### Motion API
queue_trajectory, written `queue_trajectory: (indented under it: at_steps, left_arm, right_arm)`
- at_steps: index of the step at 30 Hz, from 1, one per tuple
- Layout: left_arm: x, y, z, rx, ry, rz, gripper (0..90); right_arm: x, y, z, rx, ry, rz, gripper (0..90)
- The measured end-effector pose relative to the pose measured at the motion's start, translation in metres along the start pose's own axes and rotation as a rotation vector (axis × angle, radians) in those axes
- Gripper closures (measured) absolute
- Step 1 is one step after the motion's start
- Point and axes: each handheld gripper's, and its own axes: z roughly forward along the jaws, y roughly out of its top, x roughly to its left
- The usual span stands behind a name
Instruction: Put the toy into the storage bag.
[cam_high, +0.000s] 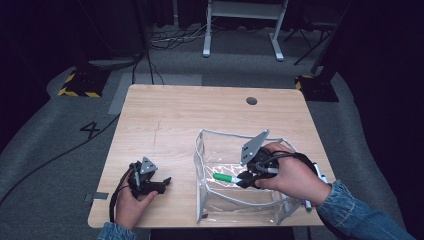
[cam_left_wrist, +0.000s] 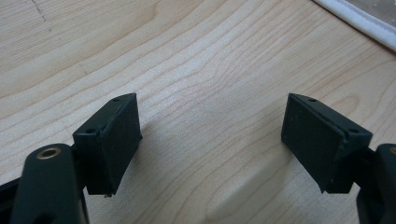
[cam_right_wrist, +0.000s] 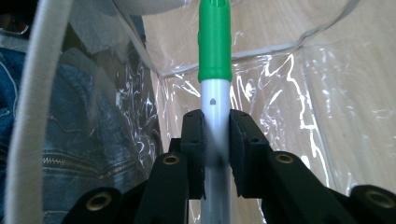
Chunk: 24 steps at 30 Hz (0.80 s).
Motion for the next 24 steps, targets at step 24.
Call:
queue_trajectory:
  at_steps: [24]
  left_arm:
    - [0.0,0.0,0.0,-0.001,0.0,0.0,20.2]
  right_arm:
    - [-0.011,-0.004,0.067,0.254,0.098,-0.026,76.8]
